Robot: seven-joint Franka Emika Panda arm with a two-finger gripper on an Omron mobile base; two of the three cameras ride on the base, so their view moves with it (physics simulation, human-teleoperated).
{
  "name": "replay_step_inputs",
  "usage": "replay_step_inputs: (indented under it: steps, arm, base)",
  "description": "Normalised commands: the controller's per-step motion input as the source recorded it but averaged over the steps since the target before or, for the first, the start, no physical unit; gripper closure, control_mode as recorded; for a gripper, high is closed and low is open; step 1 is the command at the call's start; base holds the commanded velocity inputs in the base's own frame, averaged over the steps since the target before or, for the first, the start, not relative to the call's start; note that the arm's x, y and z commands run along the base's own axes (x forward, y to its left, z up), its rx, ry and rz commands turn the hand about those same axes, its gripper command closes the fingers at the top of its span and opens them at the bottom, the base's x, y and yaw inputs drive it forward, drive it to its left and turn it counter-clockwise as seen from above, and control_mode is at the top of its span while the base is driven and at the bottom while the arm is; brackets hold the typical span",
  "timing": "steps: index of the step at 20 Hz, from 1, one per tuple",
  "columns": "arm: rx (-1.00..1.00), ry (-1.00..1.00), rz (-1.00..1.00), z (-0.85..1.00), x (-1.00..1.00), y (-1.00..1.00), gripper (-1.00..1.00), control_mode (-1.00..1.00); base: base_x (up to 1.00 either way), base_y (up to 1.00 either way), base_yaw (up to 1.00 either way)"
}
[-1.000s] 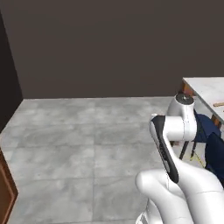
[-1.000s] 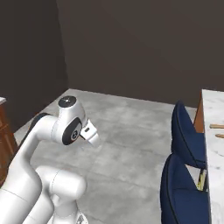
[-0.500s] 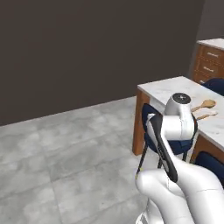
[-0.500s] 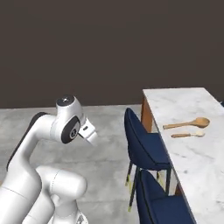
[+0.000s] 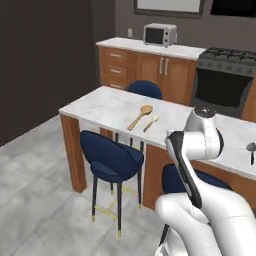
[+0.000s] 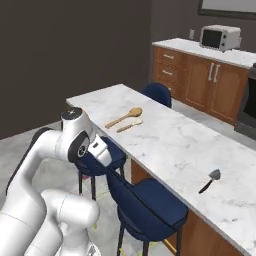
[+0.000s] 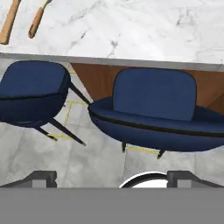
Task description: Pick up the metallic utensils from the counter and place them in the open drawer. Make sure not to pick up any wooden utensils.
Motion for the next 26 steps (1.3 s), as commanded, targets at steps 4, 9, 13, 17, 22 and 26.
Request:
replay_step_inputs:
  steps: [4, 9, 13, 17, 22, 26]
  arm:
    - [0.00, 0.00, 0.00, 0.00, 0.00, 0.00, -1.00, 1.00]
    - [0.00, 0.00, 0.00, 0.00, 0.00, 0.00, -1.00, 1.00]
    - [0.00, 0.00, 0.00, 0.00, 0.00, 0.00, -1.00, 1.00]
    - [0.00, 0.00, 0.00, 0.00, 0.00, 0.00, -1.00, 1.00]
    - [0.00, 0.00, 0.00, 0.00, 0.00, 0.00, -1.00, 1.00]
    - [0.00, 0.00, 0.00, 0.00, 0.00, 0.00, -1.00, 1.00]
  base:
    - [0.09, -0.46, -0.77]
    - [0.33, -0.56, -0.68]
    - [0.47, -0.36, -0.53]
    - [0.60, -0.33, -0.43]
    - [0.53, -0.01, -0.20]
    - [0.53, 0.00, -0.08]
